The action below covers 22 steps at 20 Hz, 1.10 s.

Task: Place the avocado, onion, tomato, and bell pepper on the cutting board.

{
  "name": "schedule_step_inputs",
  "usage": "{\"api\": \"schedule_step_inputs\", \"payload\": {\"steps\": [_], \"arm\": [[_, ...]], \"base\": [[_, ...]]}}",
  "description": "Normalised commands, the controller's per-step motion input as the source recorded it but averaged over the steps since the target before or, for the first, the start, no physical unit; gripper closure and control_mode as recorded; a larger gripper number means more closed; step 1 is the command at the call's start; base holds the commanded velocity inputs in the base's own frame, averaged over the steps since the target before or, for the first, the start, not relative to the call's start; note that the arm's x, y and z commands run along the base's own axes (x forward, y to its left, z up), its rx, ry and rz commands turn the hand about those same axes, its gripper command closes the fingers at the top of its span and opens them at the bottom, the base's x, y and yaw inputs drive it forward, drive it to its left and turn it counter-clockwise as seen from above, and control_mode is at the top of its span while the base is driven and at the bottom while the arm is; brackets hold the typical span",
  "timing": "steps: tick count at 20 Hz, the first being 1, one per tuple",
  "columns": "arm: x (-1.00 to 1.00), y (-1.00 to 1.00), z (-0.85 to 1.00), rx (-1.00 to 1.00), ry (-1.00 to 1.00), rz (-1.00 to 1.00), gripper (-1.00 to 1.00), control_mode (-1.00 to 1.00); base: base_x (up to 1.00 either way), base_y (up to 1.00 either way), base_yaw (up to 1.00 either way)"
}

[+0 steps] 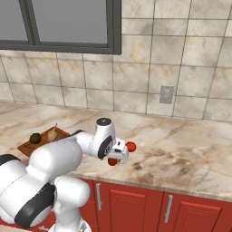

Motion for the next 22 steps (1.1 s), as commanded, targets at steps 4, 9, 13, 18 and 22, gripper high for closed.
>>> {"api": "schedule_step_inputs", "payload": {"steps": [4,9,13,18,22], "arm": [[0.08,-0.01,-0.25,0.0,0.04,0.0,-1.0,-1.0],[0.04,-0.04,-0.21,0.0,0.01,0.0,1.0,-1.0],[0.02,0.0,-0.16,0.0,0.0,0.0,1.0,-1.0],[-0.1,0.0,0.11,0.0,-0.06,0.01,1.0,-1.0],[-0.43,0.25,0.91,0.0,-0.24,0.08,1.0,-1.0]], "base": [[0.0,0.0,0.0],[0.0,0.0,0.0],[0.0,0.0,0.0],[0.0,0.0,0.0],[0.0,0.0,0.0]]}}
